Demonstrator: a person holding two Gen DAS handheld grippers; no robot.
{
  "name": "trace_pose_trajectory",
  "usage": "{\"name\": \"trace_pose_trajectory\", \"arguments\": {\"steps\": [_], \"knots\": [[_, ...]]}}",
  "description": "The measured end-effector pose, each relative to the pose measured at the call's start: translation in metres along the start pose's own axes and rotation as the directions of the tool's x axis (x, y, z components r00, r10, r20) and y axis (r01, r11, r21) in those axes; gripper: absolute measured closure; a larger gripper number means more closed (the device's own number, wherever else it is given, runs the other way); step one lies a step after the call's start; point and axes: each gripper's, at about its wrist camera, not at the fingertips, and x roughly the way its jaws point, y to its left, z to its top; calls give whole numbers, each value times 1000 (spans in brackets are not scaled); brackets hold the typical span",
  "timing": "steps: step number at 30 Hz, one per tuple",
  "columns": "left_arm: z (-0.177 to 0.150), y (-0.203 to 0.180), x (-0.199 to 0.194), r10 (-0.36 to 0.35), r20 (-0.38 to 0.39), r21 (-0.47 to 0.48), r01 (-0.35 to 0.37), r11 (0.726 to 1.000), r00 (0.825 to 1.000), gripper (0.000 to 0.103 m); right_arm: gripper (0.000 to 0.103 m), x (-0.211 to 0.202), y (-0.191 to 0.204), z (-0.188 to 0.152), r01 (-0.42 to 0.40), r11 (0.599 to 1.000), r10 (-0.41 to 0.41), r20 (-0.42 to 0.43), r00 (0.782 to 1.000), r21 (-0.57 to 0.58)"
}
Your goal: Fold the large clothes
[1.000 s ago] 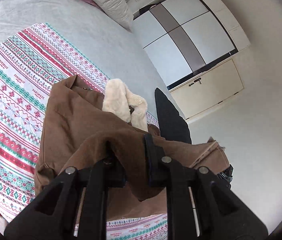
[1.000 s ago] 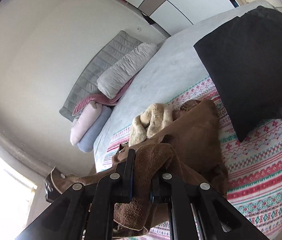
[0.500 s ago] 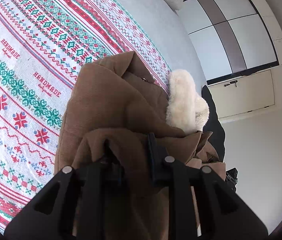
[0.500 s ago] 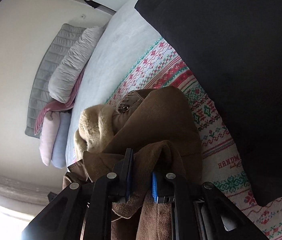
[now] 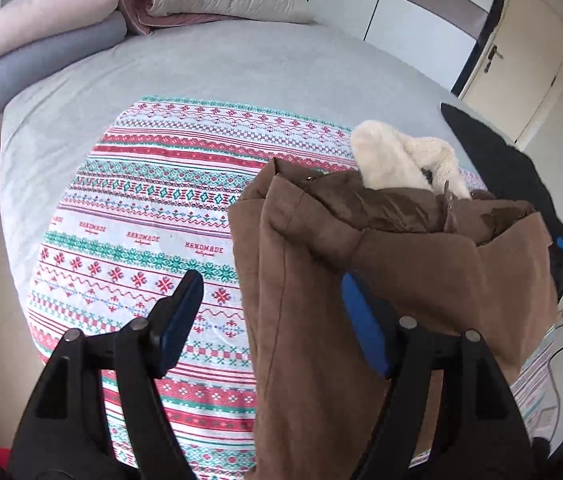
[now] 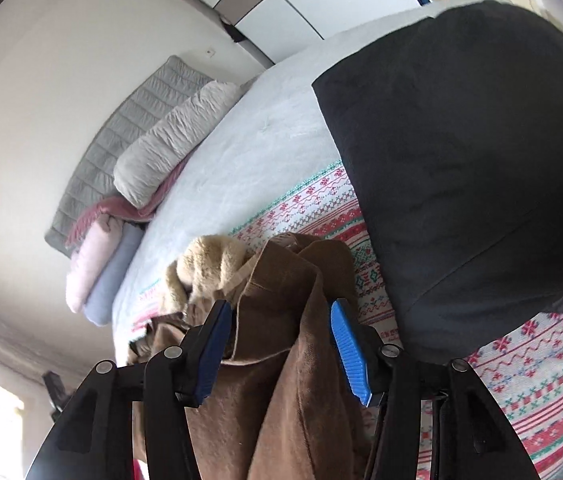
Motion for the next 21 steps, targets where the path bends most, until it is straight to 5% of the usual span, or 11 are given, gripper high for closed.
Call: {"name": "trace_pose_trajectory", "arguments": {"steps": [3, 5, 10, 13, 15, 16, 17, 18, 19, 21], "knots": [[-2, -12, 22, 9, -61, 119, -2, 993, 998, 31, 43, 28, 35, -15, 154, 950, -174, -51, 983, -271], [0, -21, 36, -8, -103, 158, 24, 987, 995, 31, 43, 56, 51, -25, 175, 903, -230, -98, 968, -393], [18, -29, 86, 32, -171, 146, -7, 989, 985, 32, 38, 113, 64, -24, 209, 845, -313, -138, 940, -493], [30, -20, 92, -19, -115, 22, 22, 1000, 993, 56, 33, 128, 59, -10, 205, 870, -290, -130, 948, -449], [31, -18, 86, -68, -59, -13, 68, 998, 996, 88, 33, 131, 56, 1, 184, 895, -249, -113, 962, -407], [29, -19, 81, -89, -31, -18, 88, 996, 996, 89, 34, 132, 53, 4, 166, 909, -222, -107, 969, -383], [27, -18, 74, -93, 6, -19, 93, 995, 996, 91, 37, 132, 54, 5, 151, 919, -201, -103, 974, -365], [25, -18, 66, -105, 43, -22, 106, 994, 994, 92, 58, 132, 54, 5, 126, 923, -177, -110, 978, -363], [24, -15, 55, -120, 85, -34, 123, 992, 989, 92, 92, 131, 56, 3, 102, 924, -155, -118, 981, -369], [21, -6, 31, -159, 172, -74, 173, 982, 972, 93, 94, 121, 66, -2, 146, 903, -181, -49, 982, -404]]}}
